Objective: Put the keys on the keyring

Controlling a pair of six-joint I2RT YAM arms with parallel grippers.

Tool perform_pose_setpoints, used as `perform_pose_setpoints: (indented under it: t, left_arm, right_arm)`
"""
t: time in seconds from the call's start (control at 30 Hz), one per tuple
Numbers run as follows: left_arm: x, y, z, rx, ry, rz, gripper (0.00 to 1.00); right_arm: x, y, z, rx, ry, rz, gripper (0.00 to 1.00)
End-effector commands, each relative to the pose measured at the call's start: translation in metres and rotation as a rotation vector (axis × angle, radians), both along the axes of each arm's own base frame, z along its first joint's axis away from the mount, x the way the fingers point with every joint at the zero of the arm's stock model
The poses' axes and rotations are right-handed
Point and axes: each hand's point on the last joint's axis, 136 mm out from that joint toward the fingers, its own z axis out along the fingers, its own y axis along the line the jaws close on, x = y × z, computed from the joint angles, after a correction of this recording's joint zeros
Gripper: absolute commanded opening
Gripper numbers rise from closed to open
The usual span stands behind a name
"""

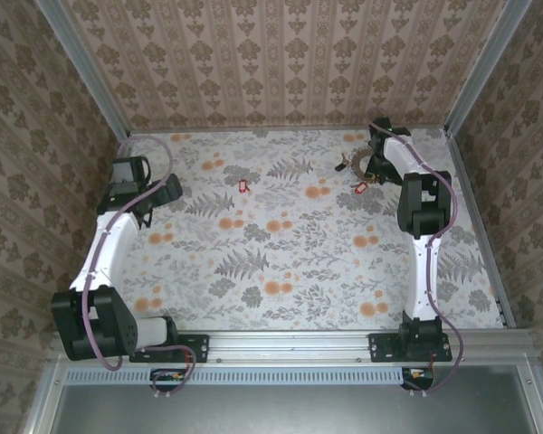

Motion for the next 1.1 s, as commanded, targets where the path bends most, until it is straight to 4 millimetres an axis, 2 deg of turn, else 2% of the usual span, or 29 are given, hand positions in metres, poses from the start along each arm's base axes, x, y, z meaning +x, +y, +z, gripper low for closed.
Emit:
perform_pose_setpoints:
  t: [0.0, 0.1, 0.2, 0.43, 0.53, 0.67, 0.77, 0.9, 1.0, 1.07]
  left_arm:
    - [0.002, 0.0, 0.005, 0.018, 0.005, -0.006, 1.0]
    - [0.003, -0.003, 0.008, 0.007, -0.001, -0.021, 1.0]
    - [0.0, -0.002, 0.006, 0.02, -0.001, -0.01, 1.0]
    - [0.001, -0.002, 0.002, 0.03, 0.011, -0.012, 1.0]
    - [0.003, -0.003, 0.002, 0.03, 0.015, -0.023, 1.0]
    - [0.001, -0.003, -0.001, 0.046, 0.025, -0.02, 1.0]
    - [0.003, -0.005, -0.002, 0.047, 0.027, -0.034, 1.0]
    - [0.003, -0.006, -0.007, 0.058, 0.043, -0.04, 1.0]
    - [0.004, -0.009, -0.008, 0.065, 0.051, -0.053, 1.0]
    - [0.005, -0.013, -0.007, 0.073, 0.049, -0.075, 1.0]
  right_arm:
    - [-0.03, 0.038, 0.004, -0.004, 0.074, 0.104, 0.75]
    - [-0.044, 0.078, 0.008, -0.014, 0.064, 0.201, 0.75]
    - [-0.07, 0.12, 0.008, -0.002, 0.074, 0.273, 0.75]
    - [-0.15, 0.224, 0.0, 0.065, 0.1, 0.468, 0.74]
    - [-0.185, 0.259, 0.007, 0.083, 0.112, 0.554, 0.74]
    - [-0.228, 0.295, 0.028, 0.137, 0.102, 0.669, 0.74]
    - [-0.242, 0.303, 0.05, 0.109, 0.072, 0.776, 0.76]
    - [-0.247, 0.309, 0.075, 0.183, -0.044, 0.906, 0.74]
    - [-0.236, 0.294, 0.091, 0.115, -0.176, 1.01, 0.7]
    - [-0.231, 0.276, 0.088, 0.133, -0.173, 0.978, 0.62]
